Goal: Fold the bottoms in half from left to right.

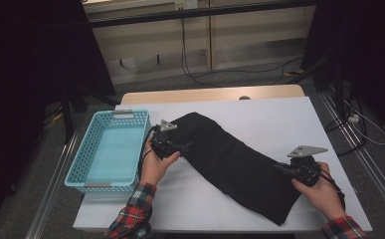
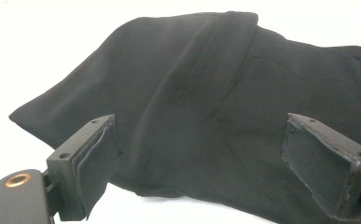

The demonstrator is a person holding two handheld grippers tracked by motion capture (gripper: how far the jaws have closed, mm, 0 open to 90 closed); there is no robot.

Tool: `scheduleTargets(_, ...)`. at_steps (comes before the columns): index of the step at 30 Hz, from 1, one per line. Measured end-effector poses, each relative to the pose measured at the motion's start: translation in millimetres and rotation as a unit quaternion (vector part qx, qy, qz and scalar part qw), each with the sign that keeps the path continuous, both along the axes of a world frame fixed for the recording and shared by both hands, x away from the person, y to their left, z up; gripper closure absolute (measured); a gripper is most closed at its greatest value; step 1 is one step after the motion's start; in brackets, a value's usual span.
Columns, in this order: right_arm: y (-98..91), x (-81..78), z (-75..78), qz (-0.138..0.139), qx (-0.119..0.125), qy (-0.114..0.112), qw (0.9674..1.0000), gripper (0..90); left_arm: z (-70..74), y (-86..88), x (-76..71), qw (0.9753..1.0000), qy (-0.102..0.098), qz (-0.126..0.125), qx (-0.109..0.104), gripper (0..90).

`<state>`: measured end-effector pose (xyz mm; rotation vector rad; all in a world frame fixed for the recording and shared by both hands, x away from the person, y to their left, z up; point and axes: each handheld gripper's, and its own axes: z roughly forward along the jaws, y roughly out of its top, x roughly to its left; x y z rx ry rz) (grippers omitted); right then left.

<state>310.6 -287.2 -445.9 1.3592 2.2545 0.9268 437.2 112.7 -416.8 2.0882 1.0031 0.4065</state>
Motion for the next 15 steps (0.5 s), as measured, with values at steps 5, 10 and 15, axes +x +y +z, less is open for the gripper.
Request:
scheduleTargets(5, -4.0, 0.2, -0.2, -0.009, 0.007, 0.005, 0.9999, 89.1, 0.9, 0.5, -0.1, 1.0, -0.001, -0.003, 0.003, 12.0)
scheduleTargets(10, -9.3, -2.5, 5.9, -0.011, 0.015, 0.003, 0.9998, 89.3, 1.3, 1.4, 0.4, 1.0, -0.004, -0.004, 0.004, 12.0)
scheduleTargets(15, -12.5, -3.6, 5.1, -0.017, 0.01, -0.007, 0.9998, 84.0, 1.1, 1.1, 0.3, 1.0, -0.002, -0.003, 0.002, 12.0)
